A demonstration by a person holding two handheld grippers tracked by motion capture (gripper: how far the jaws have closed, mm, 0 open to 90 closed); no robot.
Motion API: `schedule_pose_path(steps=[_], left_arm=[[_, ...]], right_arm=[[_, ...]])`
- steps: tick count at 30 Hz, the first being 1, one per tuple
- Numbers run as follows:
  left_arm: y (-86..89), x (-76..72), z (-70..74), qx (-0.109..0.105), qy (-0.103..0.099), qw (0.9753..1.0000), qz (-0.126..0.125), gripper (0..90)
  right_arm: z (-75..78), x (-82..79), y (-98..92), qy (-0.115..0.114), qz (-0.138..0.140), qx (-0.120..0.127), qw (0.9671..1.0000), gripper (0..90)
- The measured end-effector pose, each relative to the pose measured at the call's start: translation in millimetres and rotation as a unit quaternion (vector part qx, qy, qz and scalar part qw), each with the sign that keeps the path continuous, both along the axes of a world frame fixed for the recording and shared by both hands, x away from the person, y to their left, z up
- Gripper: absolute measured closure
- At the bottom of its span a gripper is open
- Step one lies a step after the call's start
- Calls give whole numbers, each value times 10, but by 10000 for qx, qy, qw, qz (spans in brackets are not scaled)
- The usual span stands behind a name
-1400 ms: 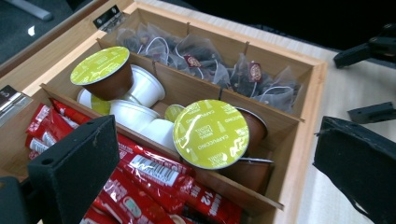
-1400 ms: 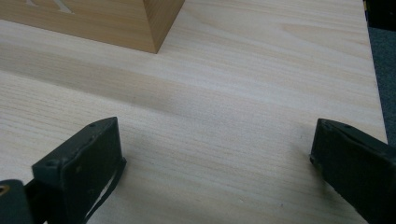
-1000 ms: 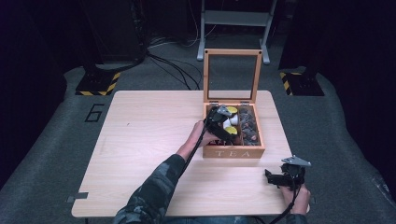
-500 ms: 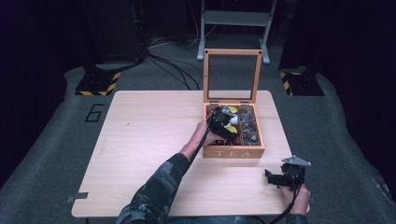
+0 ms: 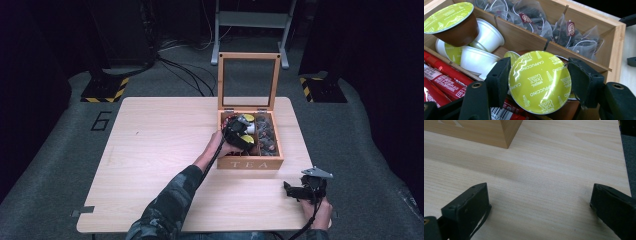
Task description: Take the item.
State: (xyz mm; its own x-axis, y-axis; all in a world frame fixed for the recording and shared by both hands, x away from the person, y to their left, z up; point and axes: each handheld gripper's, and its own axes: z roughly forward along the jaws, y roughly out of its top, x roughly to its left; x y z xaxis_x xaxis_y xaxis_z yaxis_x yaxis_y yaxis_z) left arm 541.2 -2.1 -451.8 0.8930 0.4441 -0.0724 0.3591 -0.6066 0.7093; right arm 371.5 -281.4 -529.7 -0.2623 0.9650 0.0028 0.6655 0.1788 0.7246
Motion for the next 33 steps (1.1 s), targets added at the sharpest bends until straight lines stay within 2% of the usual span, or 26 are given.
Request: schedule_pose_path(steps=[6, 12, 19, 27, 33], left_arm=[[-9, -19, 5, 58, -80, 10000, -9, 377], [-8, -50, 14, -40, -135, 9999, -7, 379], [22, -96, 107, -156, -192, 9997, -56, 380], [77, -129, 194, -189, -252, 9995, -44, 381], [122, -173, 289, -284, -337, 9990, 26, 381]], right_arm=[[0, 0, 1, 4, -8, 6, 10000, 15], [-1, 0, 1, -1, -9, -3, 10000, 15], [0, -1, -8, 9, 44, -49, 10000, 15], [0, -2, -6, 14, 36, -43, 10000, 15], [0, -2, -6, 12, 34, -41, 10000, 15]])
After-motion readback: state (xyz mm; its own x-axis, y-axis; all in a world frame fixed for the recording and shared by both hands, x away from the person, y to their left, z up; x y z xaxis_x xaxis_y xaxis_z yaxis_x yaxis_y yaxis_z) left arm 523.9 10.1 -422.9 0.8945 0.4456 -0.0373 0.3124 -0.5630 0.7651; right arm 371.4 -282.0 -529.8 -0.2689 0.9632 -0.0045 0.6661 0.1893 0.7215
